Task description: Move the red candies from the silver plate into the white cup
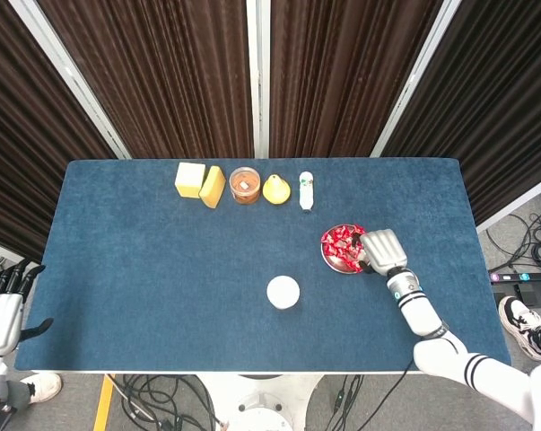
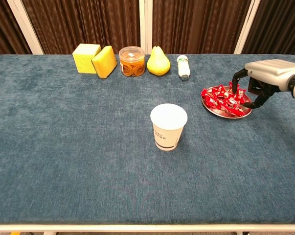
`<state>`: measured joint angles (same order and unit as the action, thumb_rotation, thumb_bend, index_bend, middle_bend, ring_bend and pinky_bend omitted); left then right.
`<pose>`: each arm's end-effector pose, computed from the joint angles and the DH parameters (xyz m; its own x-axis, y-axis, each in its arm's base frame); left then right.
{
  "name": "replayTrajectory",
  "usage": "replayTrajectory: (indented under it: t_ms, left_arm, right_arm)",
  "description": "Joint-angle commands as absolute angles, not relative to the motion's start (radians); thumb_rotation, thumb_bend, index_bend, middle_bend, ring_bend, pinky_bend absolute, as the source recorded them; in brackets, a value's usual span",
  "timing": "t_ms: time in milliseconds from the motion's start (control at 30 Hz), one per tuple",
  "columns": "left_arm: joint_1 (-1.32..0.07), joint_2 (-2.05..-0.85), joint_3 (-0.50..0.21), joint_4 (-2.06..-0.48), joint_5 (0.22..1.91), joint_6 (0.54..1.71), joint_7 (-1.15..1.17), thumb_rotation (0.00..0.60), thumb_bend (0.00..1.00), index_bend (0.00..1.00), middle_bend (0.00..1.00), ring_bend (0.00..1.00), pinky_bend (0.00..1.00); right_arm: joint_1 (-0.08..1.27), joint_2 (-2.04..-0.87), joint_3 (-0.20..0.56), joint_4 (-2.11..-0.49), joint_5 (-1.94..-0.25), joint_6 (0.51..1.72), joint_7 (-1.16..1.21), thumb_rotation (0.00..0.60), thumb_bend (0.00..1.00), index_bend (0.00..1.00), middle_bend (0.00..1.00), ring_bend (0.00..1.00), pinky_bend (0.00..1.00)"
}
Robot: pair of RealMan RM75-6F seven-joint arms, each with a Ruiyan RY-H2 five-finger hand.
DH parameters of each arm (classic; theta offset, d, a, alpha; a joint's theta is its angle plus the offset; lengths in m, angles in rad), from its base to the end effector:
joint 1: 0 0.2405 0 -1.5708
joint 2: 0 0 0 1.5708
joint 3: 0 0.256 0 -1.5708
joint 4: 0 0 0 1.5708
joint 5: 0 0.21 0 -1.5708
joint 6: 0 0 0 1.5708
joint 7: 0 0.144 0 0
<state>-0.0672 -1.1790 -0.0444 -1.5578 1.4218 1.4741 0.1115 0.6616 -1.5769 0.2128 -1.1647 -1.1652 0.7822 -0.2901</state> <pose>-0.3309 0.1741 0.1468 0.4826 0.0351 0.8752 0.8712 0.0839 -0.4837 -0.2360 -0.3718 -0.0072 0.5650 -0.3070 0.7659 -0.8242 -0.2532 0.5065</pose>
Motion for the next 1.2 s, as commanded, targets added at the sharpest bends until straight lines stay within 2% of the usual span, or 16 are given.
replayTrajectory:
  t_ms: [33,1000,1067,1200]
  left_arm:
    - [-0.066,-1.181,-0.044,-1.553,1.422,1.474,0.107,0.6,0.0,0.22,0.17,0.14,0.16]
    - [-0.057,-1.178,-0.043,-1.546,1.413,1.467,0.09,0.6,0.0,0.22,0.17,0.14,0.16]
    - [-0.056,-1.179,-0.043,-1.545,1.413,1.468,0.088,0.6,0.0,0.22,0.17,0.14,0.16]
    - [-0.055,-1.179,-0.044,-1.543,1.412,1.468,0.088,0.6,0.0,0.22,0.17,0.14,0.16]
  right_arm:
    - [0.679,-1.597,0.207,-1.148,-1.139,0.764,-0.312,0.6,0.22,0.39,0.96,1.0,1.0]
    - [0.774,-1.694,0.193,-1.032,-1.034,0.709,-0.366,0.6,0.22,0.38,0.96,1.0,1.0]
    - [0.776,-1.697,0.192,-1.024,-1.032,0.707,-0.364,0.6,0.23,0.4,0.96,1.0,1.0]
    - [0.781,-1.703,0.191,-1.01,-1.029,0.707,-0.358,0.6,0.3,0.49,0.96,1.0,1.0]
